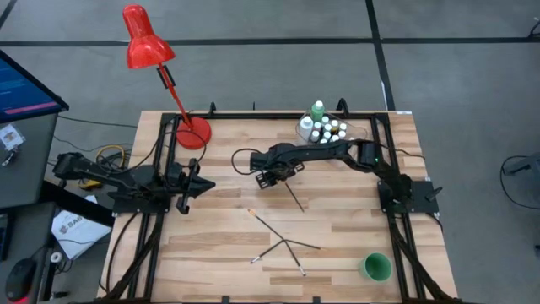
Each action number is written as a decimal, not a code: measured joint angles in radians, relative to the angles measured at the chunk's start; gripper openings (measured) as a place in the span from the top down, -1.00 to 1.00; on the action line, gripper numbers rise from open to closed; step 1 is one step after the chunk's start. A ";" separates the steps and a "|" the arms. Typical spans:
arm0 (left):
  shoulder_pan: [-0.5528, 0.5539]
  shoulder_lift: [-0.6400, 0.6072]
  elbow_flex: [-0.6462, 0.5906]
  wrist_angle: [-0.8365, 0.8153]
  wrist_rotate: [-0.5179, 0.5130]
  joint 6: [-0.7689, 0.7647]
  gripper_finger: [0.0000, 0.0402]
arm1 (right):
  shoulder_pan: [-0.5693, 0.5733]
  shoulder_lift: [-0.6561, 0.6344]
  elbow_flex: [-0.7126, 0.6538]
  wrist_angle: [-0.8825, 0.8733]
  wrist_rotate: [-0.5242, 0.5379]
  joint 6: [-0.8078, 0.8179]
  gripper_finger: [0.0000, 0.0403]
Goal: Pick & Place Paint Supplies
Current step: Put the yellow paint brush into the green cup
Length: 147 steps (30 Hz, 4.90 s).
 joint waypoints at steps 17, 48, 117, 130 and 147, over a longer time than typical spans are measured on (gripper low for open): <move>0.000 0.001 0.000 0.005 0.000 0.000 0.99 | -0.006 0.003 0.010 0.003 0.012 0.014 0.97; 0.000 0.003 0.000 0.014 0.000 0.000 0.99 | 0.627 -0.534 -0.001 -0.546 0.543 0.798 1.00; 0.000 0.027 0.000 0.034 0.000 0.000 0.99 | 1.290 -0.849 -0.529 -0.546 0.649 1.170 1.00; 0.000 0.026 0.000 0.034 0.000 0.000 0.99 | 1.297 -0.849 -0.529 -0.511 0.667 1.172 0.84; 0.000 0.027 0.000 0.034 0.000 0.000 0.99 | 1.135 -0.849 -0.488 -0.440 0.626 1.113 0.58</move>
